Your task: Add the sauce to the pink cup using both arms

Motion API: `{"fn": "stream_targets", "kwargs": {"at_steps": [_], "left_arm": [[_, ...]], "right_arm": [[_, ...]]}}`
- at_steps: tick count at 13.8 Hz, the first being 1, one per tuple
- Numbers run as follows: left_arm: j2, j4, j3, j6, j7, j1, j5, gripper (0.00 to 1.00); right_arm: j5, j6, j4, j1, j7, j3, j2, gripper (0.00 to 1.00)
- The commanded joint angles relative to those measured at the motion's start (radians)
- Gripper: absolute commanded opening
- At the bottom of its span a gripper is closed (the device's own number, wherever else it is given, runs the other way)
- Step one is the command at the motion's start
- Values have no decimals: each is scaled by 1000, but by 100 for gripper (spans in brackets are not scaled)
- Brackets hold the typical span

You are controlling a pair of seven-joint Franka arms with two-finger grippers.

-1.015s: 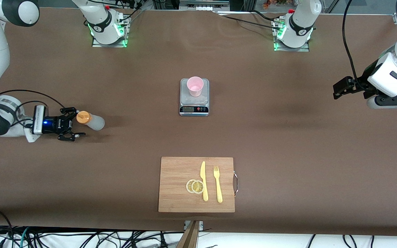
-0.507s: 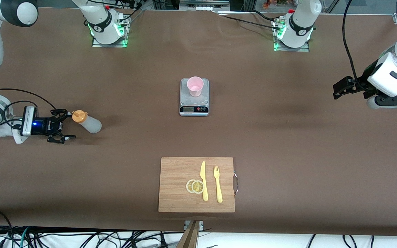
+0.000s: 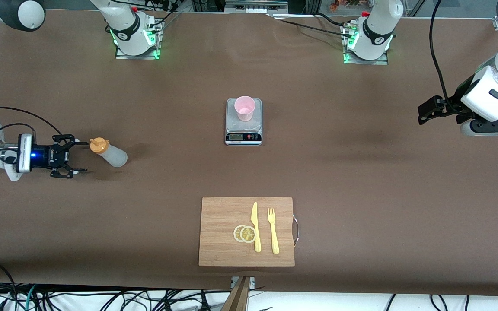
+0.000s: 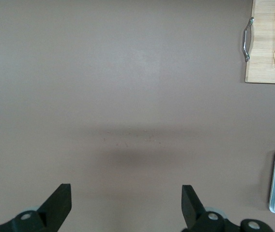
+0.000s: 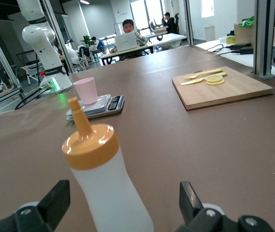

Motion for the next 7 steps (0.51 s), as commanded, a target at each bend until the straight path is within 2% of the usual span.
{"fn": "stream_targets", "kwargs": {"at_steps": [1,5,7], "left_arm": [[11,28,-5,-14,5,4,-1,100],[11,28,-5,-12,5,4,-1,100],[11,28,-5,-12,5,4,-1,100]], "right_arm": [[-53,-15,83,4,199,-1,-42,100],[-83,-15,220,50,529,-1,-46,100],[-134,-13,252,92,682,-4,-78,100]]}}
